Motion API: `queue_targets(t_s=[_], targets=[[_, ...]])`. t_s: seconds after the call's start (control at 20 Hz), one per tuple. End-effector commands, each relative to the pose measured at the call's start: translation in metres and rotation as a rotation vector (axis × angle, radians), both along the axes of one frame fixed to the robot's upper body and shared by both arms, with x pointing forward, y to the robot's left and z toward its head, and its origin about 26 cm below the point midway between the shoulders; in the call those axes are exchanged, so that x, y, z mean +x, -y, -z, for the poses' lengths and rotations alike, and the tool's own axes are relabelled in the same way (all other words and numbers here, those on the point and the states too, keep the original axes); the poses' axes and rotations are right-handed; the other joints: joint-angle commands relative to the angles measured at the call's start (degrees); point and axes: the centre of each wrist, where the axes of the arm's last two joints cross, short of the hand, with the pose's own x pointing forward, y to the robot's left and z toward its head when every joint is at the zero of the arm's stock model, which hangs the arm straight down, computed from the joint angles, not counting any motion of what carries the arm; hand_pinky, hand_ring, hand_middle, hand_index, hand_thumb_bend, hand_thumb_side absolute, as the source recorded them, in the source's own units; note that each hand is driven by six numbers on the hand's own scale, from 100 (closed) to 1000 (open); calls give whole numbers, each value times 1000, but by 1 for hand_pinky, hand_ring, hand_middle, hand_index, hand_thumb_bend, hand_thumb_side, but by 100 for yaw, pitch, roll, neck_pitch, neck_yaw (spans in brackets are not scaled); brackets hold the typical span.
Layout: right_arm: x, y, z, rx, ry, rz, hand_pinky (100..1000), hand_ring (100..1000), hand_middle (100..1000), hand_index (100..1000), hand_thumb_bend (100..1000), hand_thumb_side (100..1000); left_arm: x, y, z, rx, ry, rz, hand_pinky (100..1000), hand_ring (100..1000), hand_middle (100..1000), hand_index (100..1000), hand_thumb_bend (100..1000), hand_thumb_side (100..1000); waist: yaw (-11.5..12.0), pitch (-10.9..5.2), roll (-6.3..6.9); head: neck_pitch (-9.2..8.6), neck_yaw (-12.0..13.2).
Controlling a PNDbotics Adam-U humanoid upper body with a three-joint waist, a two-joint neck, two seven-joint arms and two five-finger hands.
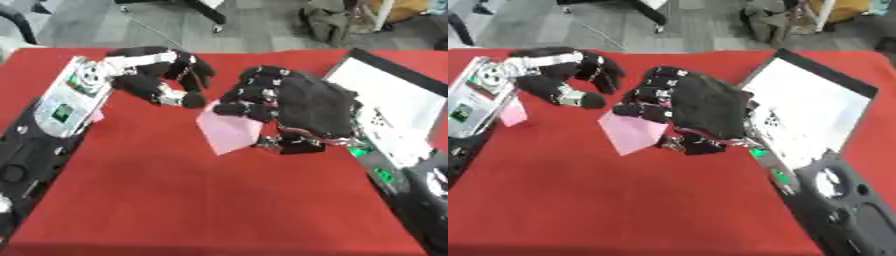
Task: Pick up the objects with one hand, pass them to the other hand, and then place them into the box on the other side of the table.
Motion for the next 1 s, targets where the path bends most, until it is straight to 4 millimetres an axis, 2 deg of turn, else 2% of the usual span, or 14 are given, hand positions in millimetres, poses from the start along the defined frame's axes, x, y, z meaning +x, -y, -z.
queue_targets(t_s=[0.05, 0.2, 0.45, 0.6, 0.75, 0.8, 0.9, 0.95, 1.0], targets=[[20, 44, 0, 111, -105, 181, 756, 605, 371, 409, 100, 100, -5, -18, -16, -52, 91, -84, 755, 679, 679, 839, 600, 601, 4, -90, 4, -9, -10], [49, 88, 11, 266, -253, 405, 752, 590, 380, 430, 100, 100, -11, -25, -13, -110, 128, -147, 753, 674, 673, 836, 593, 605, 24, -78, 16, -9, -14], [96, 145, 30, 489, -414, 732, 756, 586, 422, 492, 100, 100, -19, -27, -10, -191, 157, -184, 751, 670, 669, 832, 588, 609, 154, -31, 51, -9, -151], [113, 172, 43, 540, -469, 885, 762, 599, 462, 549, 100, 112, -23, -25, -10, -225, 166, -188, 750, 668, 666, 831, 586, 611, 278, 14, 54, -9, -226], [118, 182, 51, 541, -477, 934, 762, 599, 462, 549, 100, 112, -24, -25, -11, -236, 168, -189, 750, 668, 666, 831, 586, 611, 317, 27, 51, -9, -247], [118, 189, 53, 534, -480, 960, 775, 634, 521, 629, 100, 235, -25, -26, -10, -241, 169, -195, 750, 666, 664, 830, 585, 613, 335, 35, 41, -9, -244], [117, 200, 55, 498, -492, 1007, 785, 669, 563, 697, 100, 324, -26, -31, -8, -253, 169, -212, 749, 665, 662, 829, 583, 614, 356, 42, 22, -9, -231], [116, 204, 54, 473, -496, 1017, 797, 703, 608, 755, 108, 427, -27, -32, -8, -257, 169, -219, 749, 664, 661, 828, 583, 614, 356, 41, 14, -9, -228], [115, 208, 52, 452, -498, 1025, 799, 710, 617, 767, 118, 445, -27, -33, -7, -259, 168, -225, 749, 663, 661, 828, 584, 614, 354, 39, 8, -9, -226]])
